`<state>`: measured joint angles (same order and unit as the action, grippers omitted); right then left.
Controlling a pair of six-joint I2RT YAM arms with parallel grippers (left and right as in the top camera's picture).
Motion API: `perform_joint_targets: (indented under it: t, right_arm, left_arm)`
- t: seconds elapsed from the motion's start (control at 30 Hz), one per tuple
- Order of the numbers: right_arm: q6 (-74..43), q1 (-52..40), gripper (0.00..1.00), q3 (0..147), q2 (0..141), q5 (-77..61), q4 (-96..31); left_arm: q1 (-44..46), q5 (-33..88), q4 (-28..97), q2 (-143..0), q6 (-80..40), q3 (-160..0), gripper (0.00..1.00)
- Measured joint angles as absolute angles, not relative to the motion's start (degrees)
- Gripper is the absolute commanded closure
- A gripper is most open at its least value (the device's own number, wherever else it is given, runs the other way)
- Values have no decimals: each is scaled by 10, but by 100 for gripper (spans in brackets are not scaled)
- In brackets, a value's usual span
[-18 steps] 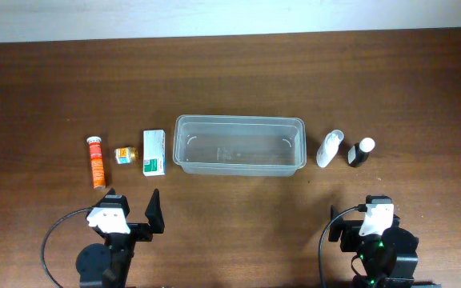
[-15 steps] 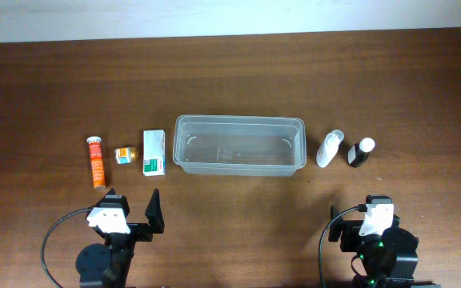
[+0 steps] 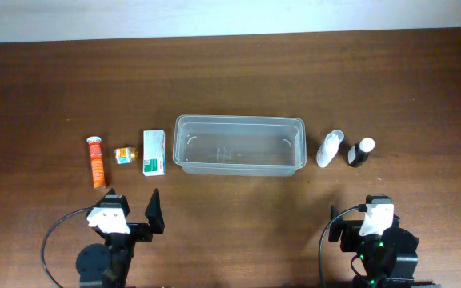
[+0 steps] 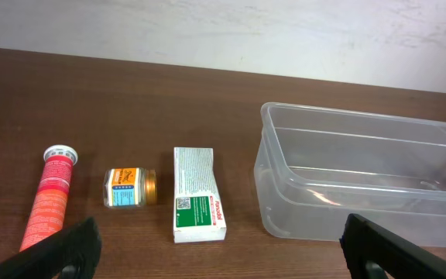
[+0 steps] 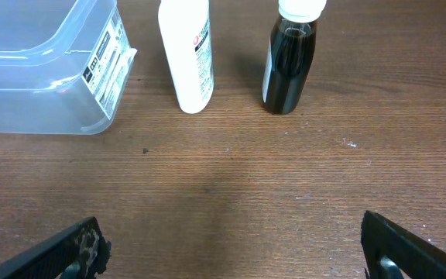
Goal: Pack container
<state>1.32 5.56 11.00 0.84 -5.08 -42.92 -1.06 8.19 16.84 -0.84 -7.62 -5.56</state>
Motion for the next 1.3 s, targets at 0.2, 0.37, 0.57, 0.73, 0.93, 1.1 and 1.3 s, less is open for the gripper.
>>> perform_joint_targets:
  t: [0.2, 0.37, 0.57, 0.73, 0.93, 1.1, 1.3]
  right_arm:
    - [13, 56, 1, 110, 8, -51, -429]
    - [16, 56, 2, 110, 8, -43, -430]
    - [13, 56, 2, 102, 8, -61, -274]
    - [-26, 56, 2, 102, 7, -154, -166]
    - [-76, 56, 2, 165, 67, -191, -134]
    - [-81, 56, 2, 376, 256, -183, -258]
    - [-70, 56, 2, 802, 592, -200, -552]
  left_arm:
    - [-11, 82, 168, -8, -76, -56, 0]
    - [-11, 82, 168, -8, -76, -56, 0]
    - [-11, 82, 168, -8, -76, -56, 0]
    - [-11, 82, 168, -8, -76, -56, 0]
    - [-11, 82, 168, -8, -76, -56, 0]
    - [-11, 82, 167, -8, -76, -55, 0]
    - [-11, 82, 167, -8, -76, -55, 0]
